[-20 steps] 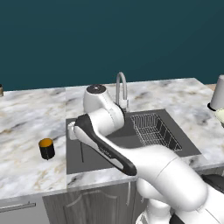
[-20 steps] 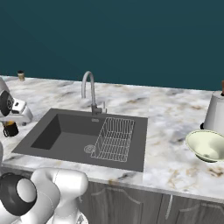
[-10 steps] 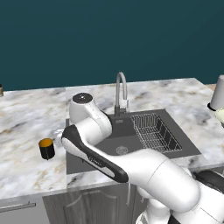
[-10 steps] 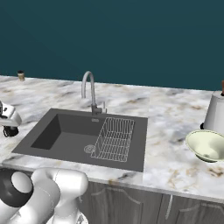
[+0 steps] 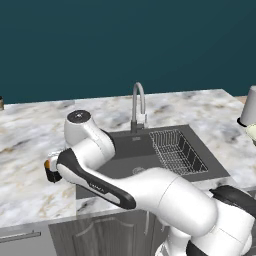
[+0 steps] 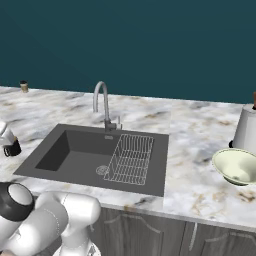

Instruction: Pick the mug and place it in the sink. Pick the bowl and place it in the open cabinet and then close the cabinet.

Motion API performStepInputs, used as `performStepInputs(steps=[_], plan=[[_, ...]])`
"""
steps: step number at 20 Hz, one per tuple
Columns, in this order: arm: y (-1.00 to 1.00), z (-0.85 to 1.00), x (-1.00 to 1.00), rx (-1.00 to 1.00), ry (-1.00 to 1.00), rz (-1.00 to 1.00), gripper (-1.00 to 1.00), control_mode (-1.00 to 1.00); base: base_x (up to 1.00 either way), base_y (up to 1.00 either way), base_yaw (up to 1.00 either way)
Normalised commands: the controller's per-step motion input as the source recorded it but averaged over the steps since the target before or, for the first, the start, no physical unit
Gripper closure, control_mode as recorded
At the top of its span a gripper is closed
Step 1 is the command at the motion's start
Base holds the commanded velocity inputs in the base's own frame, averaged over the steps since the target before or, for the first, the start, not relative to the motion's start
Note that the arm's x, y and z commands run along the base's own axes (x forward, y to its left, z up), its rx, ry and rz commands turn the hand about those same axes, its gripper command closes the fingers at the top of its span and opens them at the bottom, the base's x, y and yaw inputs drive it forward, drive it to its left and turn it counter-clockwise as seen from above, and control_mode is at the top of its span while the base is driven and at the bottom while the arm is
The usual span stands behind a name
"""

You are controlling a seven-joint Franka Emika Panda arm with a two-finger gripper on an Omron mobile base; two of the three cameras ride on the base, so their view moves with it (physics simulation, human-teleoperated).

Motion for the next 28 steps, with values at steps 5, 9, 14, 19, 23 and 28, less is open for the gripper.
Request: performStepInputs(steps=[5,9,14,19,23,28], plan=[[0.33,-0.12,0.00,0.00,0.00,0.00,-1.00,-1.00,0.00,0.00,0.00],[0.15,-0.22,0.00,0.00,0.00,0.00,-1.00,-1.00,0.00,0.00,0.00],[0.03,-0.20,0.00,0.00,0.00,0.00,-1.00,-1.00,0.00,0.00,0.00],[0.02,-0.20,0.04,0.00,0.00,0.00,-1.00,-1.00,0.00,0.00,0.00],[0.01,-0.12,0.01,0.00,0.00,0.00,-1.00,-1.00,0.00,0.00,0.00],[0.00,-0.09,0.18,0.00,0.00,0.00,-1.00,-1.00,0.00,0.00,0.00]])
